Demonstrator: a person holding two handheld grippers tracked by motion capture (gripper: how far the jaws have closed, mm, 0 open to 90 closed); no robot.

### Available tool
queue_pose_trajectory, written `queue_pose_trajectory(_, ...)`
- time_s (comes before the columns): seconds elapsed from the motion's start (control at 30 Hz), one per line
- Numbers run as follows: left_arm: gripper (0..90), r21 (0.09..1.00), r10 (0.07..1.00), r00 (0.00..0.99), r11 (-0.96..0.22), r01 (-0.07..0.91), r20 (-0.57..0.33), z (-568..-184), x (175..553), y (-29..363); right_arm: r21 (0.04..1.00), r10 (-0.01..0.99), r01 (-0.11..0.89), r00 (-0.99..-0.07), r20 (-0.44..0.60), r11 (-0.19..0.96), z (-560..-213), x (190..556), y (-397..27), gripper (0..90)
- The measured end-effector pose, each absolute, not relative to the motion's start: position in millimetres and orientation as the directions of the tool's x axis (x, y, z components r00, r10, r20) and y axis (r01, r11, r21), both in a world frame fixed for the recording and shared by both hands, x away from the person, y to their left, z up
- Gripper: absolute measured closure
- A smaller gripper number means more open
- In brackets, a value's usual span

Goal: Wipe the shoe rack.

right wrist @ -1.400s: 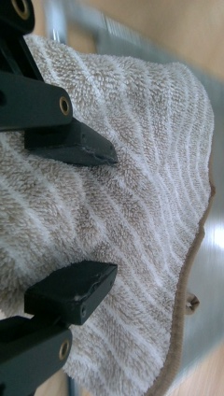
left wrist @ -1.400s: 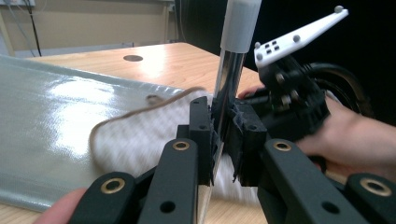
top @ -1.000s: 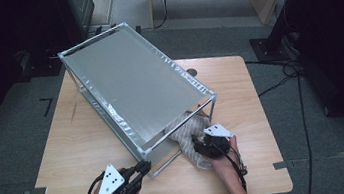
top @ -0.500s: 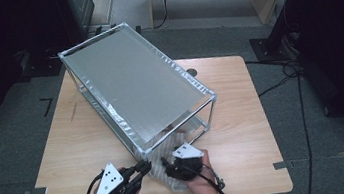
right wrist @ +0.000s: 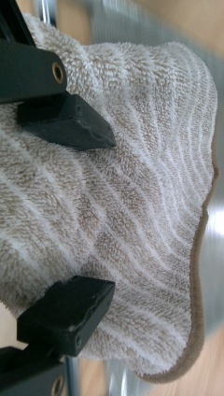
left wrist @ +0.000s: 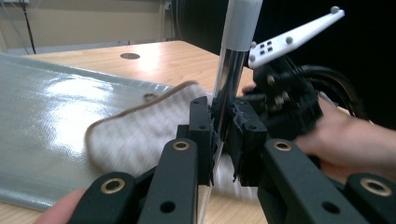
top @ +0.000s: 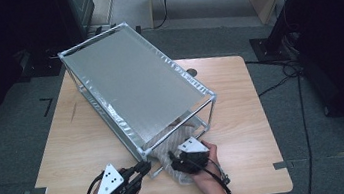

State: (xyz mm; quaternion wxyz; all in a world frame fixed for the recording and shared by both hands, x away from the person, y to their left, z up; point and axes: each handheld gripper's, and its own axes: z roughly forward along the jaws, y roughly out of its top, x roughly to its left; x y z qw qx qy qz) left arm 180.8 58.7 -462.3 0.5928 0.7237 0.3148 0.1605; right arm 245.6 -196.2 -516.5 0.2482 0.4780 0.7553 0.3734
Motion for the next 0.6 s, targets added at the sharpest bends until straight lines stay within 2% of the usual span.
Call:
queue_pose_trajectory(0.13,81.3,0.960,0.648,0.749,-0.102,0.262,-0.136,-462,180,58,0.801,0.937,0.567,-0.348,0.020,0.194,-517,260,-230,28.2)
queue_pose_trajectory(0.2,81.3,0.960,0.649,0.749,-0.100,0.263,-0.137,-462,180,58,0.793,0.941,0.591,-0.332,0.068,0.151,-517,263,-244,33.4)
queue_pose_trajectory(0.27,81.3,0.960,0.650,0.747,-0.100,0.261,-0.136,-462,180,58,0.783,0.925,0.609,-0.357,0.131,0.124,-517,264,-251,46.4)
queue_pose_trajectory(0.37,81.3,0.961,0.650,0.748,-0.100,0.260,-0.134,-463,180,58,0.785,0.910,0.604,-0.390,0.142,0.136,-517,261,-250,60.0)
queue_pose_trajectory(0.47,81.2,0.960,0.648,0.748,-0.095,0.265,-0.142,-463,181,58,0.790,0.909,0.595,-0.398,0.127,0.150,-517,258,-246,66.6)
queue_pose_trajectory(0.6,81.2,0.959,0.646,0.749,-0.095,0.266,-0.144,-463,181,58,0.785,0.895,0.588,-0.434,0.103,0.195,-516,252,-239,70.7)
